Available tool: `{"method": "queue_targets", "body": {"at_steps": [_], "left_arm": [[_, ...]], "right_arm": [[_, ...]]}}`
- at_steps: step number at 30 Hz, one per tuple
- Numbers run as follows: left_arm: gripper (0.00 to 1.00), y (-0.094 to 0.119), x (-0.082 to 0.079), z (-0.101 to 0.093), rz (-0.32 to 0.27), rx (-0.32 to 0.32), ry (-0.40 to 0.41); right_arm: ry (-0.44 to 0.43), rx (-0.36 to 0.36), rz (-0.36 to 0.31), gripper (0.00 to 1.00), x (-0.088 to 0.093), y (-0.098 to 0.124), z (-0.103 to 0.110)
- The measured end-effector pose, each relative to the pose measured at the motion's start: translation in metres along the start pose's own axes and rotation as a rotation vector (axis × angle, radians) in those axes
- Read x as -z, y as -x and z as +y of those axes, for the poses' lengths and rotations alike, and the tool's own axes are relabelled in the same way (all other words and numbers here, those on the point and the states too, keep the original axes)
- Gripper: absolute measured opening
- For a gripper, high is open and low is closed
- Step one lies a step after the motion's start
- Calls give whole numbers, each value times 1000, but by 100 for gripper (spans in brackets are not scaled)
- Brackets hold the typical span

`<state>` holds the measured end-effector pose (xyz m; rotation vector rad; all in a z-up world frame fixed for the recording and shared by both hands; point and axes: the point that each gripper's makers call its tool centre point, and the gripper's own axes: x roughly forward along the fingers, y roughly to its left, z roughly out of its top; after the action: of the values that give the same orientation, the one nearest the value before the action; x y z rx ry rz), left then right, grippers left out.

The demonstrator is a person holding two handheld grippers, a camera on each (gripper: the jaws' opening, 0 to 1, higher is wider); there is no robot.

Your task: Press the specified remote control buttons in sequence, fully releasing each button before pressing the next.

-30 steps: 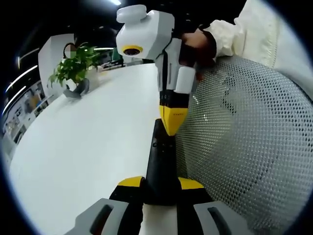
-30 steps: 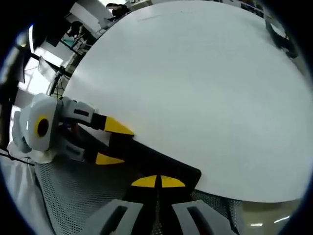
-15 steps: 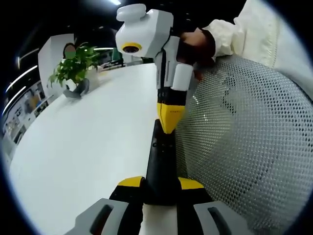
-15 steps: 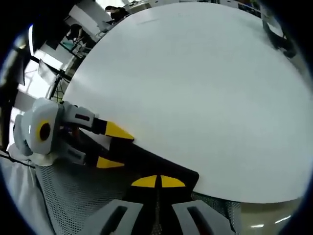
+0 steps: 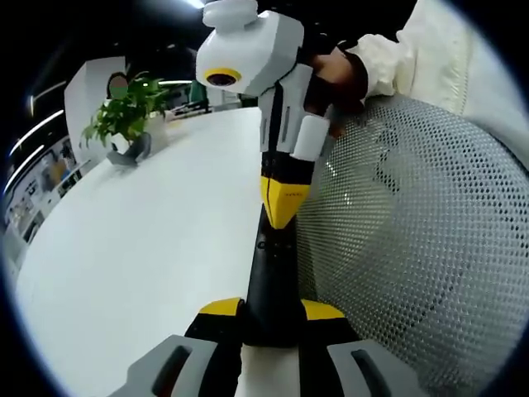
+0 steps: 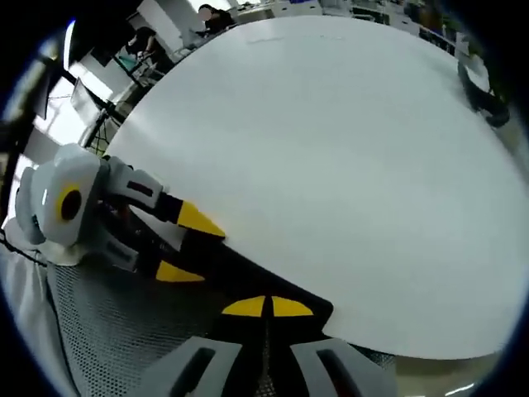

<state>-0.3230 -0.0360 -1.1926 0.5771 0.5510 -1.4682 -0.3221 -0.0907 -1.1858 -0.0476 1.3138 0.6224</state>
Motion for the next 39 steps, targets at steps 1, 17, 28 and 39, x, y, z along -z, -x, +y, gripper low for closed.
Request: {"method": "queue_targets", "body": {"at_steps": [1,17,28,39], "left_arm": [[25,0,0,0,0,0,0],[25,0,0,0,-2,0,2],[25,0,0,0,2,-1,-4],[25,-2,-2,-4,27,14,-3]], "right_arm": [[-5,-2,-1,0,0,0,-1],[-40,-13,0,0,1,0,0],[-61,-26,-6,0,0,0,-1],[-33,-78,-64,0,-14,5,9]]}}
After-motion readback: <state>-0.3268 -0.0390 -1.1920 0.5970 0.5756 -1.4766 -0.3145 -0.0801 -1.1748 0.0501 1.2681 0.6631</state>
